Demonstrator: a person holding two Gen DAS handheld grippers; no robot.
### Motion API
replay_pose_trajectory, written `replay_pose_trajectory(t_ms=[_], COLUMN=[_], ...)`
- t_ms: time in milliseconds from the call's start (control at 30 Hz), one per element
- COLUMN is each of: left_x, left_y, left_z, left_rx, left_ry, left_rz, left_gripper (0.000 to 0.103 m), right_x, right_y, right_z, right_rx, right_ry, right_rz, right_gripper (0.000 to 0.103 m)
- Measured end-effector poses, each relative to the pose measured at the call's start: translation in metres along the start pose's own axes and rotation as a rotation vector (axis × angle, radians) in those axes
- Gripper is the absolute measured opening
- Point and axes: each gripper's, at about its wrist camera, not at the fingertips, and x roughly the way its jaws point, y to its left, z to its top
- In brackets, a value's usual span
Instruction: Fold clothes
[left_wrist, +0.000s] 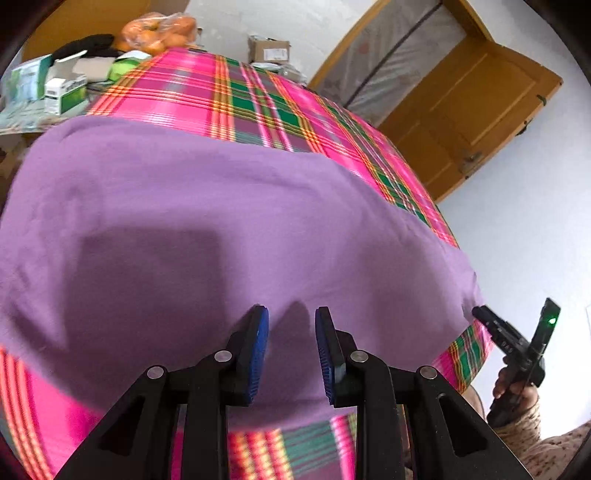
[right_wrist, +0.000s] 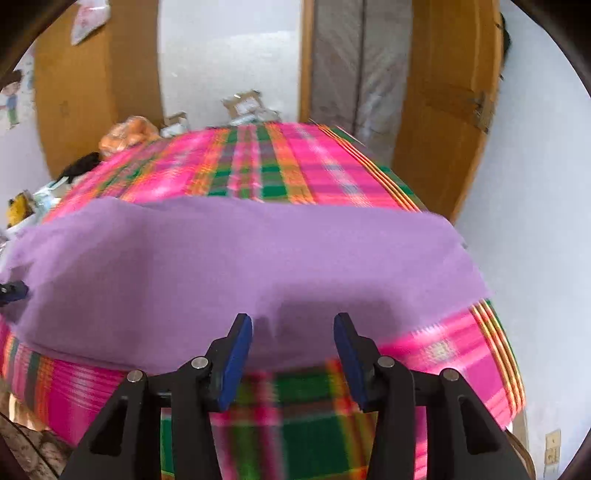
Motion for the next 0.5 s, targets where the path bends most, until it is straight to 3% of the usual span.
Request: replay_pose_trajectory(t_ms=[133, 267, 367, 500], left_x=[-0.021, -0.047, -0.061, -0.075], left_y=[0.015, 0.041, 0.063, 0.082], left_z=[-0.011, -0.018, -0.02, -0.023], left_rx=[-0.011, -0.097, -0.163, -0.244], left_ry=[-0.029, -0.089, -0.113, -0.144], left_rz=[0.086, 0.094, 0.147, 0.122], left_gripper=[0.027, 0.027, 0.027, 0.027], right_x=[-0.006, -0.004, 0.002, 0.009], right_y=[0.04, 0.086, 0.12, 0.171], right_z=[0.013, 0.025, 0.03, 0.038], right_rx=[-0.064, -0.137, -0.193, -0.289], right_ry=[-0.049, -0.062, -0.052, -0.055], right_rz=[0.081, 0.215, 0.283, 0.397], right_gripper=[0.047, 0.047, 0.047, 0.047])
